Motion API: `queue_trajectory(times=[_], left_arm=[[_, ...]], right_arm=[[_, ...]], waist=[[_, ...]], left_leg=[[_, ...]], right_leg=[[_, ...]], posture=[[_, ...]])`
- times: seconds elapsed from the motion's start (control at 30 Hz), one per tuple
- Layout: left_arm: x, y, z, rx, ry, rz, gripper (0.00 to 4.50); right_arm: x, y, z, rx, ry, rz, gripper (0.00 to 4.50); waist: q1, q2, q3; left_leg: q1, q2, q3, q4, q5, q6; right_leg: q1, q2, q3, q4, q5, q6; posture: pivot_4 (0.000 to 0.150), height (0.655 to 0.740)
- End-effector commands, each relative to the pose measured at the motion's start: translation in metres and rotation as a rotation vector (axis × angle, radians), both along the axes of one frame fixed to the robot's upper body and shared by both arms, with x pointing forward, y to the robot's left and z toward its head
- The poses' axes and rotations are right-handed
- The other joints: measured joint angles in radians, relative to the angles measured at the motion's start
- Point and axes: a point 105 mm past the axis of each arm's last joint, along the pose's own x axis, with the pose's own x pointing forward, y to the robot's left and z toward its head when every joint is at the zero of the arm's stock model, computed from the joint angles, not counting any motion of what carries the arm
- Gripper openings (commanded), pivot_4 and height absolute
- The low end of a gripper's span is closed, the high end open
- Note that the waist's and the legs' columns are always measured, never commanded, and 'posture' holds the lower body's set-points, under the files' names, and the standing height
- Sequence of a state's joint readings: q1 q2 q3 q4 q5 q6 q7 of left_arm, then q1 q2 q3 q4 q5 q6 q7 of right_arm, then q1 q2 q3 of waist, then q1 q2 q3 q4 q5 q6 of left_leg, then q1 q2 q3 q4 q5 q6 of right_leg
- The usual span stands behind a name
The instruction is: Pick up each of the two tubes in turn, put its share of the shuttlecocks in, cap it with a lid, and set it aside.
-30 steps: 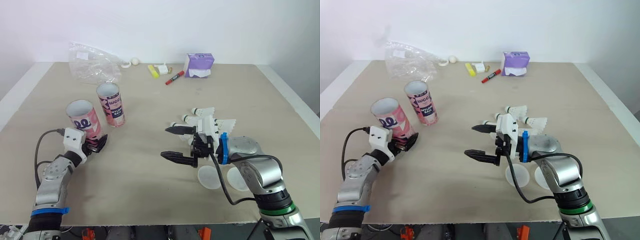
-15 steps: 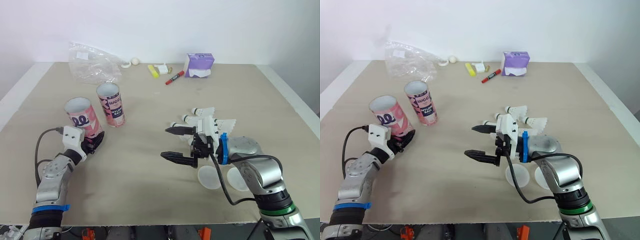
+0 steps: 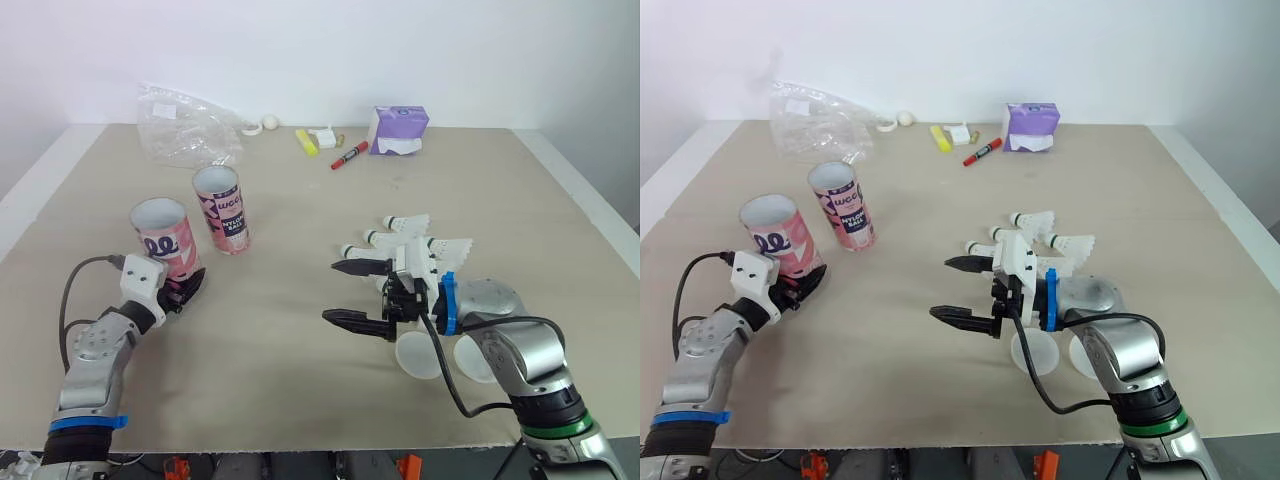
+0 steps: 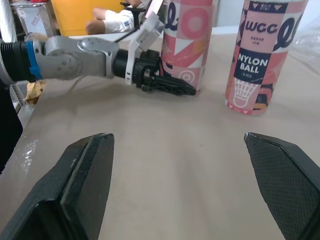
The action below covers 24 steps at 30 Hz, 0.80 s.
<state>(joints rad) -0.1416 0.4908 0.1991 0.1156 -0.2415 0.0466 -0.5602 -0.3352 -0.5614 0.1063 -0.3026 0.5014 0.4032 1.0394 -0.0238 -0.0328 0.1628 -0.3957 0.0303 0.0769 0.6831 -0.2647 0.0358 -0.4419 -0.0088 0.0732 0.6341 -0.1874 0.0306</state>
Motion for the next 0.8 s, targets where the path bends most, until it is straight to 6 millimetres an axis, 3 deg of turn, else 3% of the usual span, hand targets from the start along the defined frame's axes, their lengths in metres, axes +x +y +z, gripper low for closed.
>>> queue_trajectory(times=[0.03,0.27,0.63,0.8], left_arm=[[-0.005,-0.007,0.022,0.060,-0.067,-0.076,2.90],[-0.026,-0.042,0.029,0.273,-0.042,-0.399,2.90],[-0.043,-0.109,0.040,0.468,0.059,-0.895,2.90],[-0.046,-0.127,0.044,0.579,0.159,-1.056,2.90]], right_arm=[[-0.010,-0.003,0.017,0.033,-0.067,0.016,4.50],[-0.023,-0.011,0.019,0.033,-0.083,0.019,4.50],[-0.040,-0.019,0.012,0.023,-0.082,0.000,4.50],[-0.047,-0.029,0.004,0.001,-0.061,-0.039,4.50]], waist=[[0.000,0.000,0.000],[0.000,-0.001,0.000],[0.002,-0.002,0.000],[0.003,-0.002,0.001]], left_leg=[[0.000,0.000,0.000,0.000,0.000,0.000],[0.000,0.000,0.000,-0.004,0.000,-0.001],[0.000,-0.002,0.000,-0.006,0.000,-0.001],[0.000,-0.003,0.000,-0.006,0.000,-0.001]], right_leg=[[0.000,0.000,0.000,0.000,0.000,0.000],[-0.001,-0.001,-0.001,-0.002,-0.001,-0.001],[-0.001,-0.001,-0.002,-0.002,-0.004,0.000],[0.000,0.000,-0.001,-0.002,-0.005,0.001]], posture=[[0.150,0.7400],[0.150,0.7400],[0.150,0.7400],[0.150,0.7400]])
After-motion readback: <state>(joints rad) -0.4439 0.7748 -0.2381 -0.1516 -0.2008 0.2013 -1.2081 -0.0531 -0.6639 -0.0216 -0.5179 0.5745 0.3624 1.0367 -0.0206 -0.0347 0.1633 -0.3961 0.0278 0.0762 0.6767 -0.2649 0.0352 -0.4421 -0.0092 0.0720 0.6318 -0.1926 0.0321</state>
